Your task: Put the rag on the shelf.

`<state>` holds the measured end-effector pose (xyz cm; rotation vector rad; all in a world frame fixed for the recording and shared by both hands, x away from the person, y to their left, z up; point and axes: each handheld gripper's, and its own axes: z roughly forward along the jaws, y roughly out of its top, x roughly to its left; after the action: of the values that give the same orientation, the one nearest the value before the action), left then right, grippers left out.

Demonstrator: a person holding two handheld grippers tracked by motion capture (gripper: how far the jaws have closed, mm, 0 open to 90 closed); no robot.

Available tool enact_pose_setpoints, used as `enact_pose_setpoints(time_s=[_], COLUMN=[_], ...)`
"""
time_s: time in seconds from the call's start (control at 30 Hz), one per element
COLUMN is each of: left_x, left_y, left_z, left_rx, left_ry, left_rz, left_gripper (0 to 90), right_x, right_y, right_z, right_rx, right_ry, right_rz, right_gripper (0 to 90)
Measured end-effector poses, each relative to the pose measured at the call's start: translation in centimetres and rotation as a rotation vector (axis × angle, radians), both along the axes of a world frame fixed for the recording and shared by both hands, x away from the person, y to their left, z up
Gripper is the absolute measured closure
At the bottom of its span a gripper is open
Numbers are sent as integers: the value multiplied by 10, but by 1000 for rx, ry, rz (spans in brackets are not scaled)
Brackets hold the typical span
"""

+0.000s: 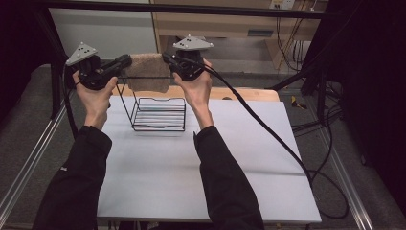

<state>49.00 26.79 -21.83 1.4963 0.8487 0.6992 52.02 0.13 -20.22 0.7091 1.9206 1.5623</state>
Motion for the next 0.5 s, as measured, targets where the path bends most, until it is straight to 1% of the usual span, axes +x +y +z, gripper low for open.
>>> enact_pose_setpoints(time_s=[0.2,0.3,0.4,0.5], left_x=[-4,-6,-6,-7], left_y=[0,2,4,5], left_z=[-3,-5,-9,-12], left_rx=[6,6,2,8], left_ry=[-3,-2,10,12], left_rz=[-11,-11,-10,-10], left_gripper=[833,833,833,833], right_x=[-3,-6,-9,-11], right_y=[-1,0,1,3], right_z=[-3,-2,-4,-6], right_rx=[-17,-26,-38,-52], right_ry=[0,-12,-4,1], right_rz=[5,15,19,20], right_gripper=[872,871,871,870])
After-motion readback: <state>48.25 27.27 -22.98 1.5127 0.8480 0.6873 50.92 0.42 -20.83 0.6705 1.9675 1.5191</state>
